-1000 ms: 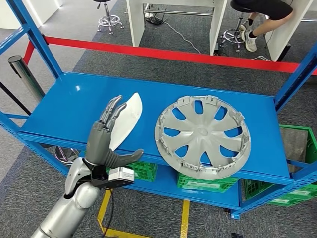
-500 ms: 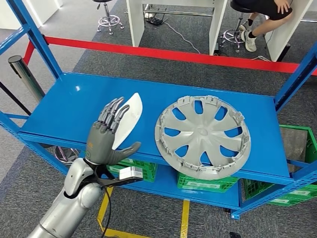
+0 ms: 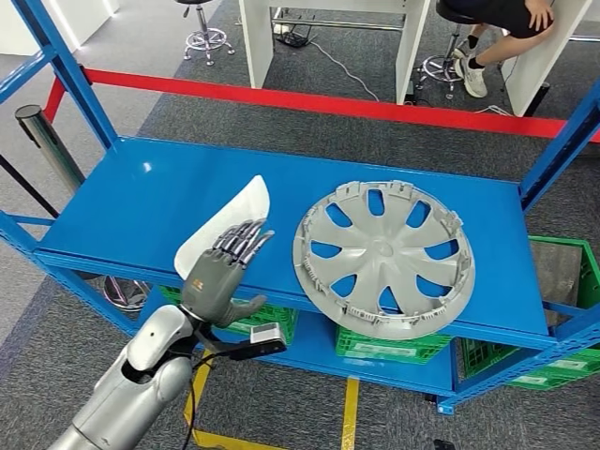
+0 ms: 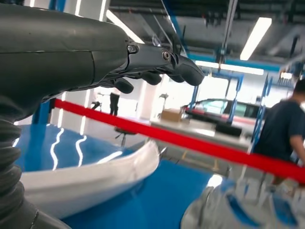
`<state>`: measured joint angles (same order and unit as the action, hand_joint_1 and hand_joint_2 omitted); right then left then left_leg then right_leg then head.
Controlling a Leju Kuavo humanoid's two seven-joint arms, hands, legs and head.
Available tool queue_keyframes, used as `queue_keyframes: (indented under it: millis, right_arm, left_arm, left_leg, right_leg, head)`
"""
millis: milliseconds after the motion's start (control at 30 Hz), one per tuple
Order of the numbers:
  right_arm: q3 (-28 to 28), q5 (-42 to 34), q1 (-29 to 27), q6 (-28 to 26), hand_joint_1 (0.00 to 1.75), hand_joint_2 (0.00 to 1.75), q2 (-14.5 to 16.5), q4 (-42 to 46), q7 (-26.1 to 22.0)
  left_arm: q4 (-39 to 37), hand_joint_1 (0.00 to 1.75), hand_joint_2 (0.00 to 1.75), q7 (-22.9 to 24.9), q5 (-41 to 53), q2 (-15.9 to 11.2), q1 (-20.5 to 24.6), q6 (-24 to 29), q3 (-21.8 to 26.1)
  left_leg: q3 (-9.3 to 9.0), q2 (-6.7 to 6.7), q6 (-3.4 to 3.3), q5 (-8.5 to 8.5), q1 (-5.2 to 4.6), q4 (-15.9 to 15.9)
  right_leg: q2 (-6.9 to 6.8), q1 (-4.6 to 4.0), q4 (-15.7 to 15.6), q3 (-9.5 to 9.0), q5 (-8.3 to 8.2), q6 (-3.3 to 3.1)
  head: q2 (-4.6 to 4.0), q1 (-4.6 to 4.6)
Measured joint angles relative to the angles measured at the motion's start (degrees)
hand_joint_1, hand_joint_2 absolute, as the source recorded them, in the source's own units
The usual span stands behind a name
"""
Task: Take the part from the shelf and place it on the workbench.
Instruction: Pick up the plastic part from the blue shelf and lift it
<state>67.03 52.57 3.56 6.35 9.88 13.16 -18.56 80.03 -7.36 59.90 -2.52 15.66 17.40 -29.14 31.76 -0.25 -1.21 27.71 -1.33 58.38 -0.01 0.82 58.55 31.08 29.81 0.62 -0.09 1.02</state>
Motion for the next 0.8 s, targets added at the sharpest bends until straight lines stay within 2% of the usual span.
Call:
queue_keyframes:
  millis: [267, 800]
  right_arm:
    - [-0.3, 0.1, 0.0, 0.7, 0.00, 0.00, -0.1, 0.3, 0.2]
    - [-1.3, 0.1, 0.1, 0.9, 0.00, 0.00, -0.2, 0.7, 0.2]
  left_arm:
    - [-3.1, 0.00, 1.75, 3.0, 1.5, -2.0, 2.6, -4.5, -1.4]
    - [-6.6, 0.00, 1.75, 6.9, 4.9, -3.2, 9.0, -6.6, -1.3]
  left_leg:
    - [0.00, 0.00, 0.00, -0.01, 0.00, 0.0]
    - [0.01, 0.00, 0.00, -0.01, 0.00, 0.0]
  right_leg:
    - [0.00, 0.00, 0.0, -0.01, -0.01, 0.00]
    - [0.00, 0.00, 0.0, -0.01, -0.01, 0.00]
  head:
    - [0.00, 0.00]
    - [0.00, 0.00]
